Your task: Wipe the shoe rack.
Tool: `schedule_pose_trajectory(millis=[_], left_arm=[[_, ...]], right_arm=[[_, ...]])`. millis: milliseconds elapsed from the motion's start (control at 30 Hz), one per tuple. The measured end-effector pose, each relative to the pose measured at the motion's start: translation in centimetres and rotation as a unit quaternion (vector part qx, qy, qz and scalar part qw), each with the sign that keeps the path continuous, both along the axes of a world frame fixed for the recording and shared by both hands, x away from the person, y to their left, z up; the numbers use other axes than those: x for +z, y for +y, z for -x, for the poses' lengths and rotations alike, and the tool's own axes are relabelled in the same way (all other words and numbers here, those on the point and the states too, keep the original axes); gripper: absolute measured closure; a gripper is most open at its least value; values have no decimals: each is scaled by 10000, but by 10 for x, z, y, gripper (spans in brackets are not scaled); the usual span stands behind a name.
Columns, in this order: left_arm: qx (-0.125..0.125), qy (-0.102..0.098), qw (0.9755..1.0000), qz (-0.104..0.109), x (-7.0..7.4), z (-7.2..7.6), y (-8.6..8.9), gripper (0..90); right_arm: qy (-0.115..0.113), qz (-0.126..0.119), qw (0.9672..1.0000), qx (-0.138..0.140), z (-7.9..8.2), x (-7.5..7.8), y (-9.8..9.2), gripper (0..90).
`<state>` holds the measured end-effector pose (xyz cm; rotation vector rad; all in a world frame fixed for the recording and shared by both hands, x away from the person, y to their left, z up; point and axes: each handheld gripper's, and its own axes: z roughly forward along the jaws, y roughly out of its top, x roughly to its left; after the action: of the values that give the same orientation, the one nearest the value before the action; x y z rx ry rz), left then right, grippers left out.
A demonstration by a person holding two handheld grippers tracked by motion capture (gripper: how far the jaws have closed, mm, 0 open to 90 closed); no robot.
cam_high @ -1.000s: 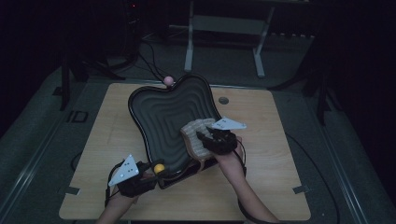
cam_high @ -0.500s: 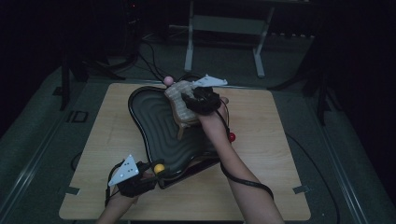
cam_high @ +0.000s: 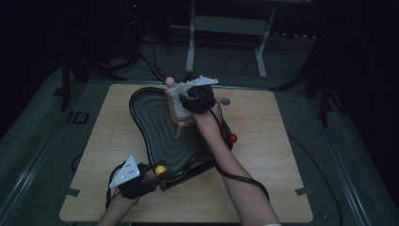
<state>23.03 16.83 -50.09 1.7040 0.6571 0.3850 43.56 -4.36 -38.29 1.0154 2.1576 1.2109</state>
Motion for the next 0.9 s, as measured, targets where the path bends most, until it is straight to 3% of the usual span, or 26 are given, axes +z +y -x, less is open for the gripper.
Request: schedule_pose_trajectory(millis=[467,900], left_arm=[[5,3,10000,-9,0,0,0,591],[17,12,10000,7,0,0,0,591]], right_arm=[[7,-115,9999,-82,25,-18,-18,635],[61,-27,9999,93,59,-38,-34,634]])
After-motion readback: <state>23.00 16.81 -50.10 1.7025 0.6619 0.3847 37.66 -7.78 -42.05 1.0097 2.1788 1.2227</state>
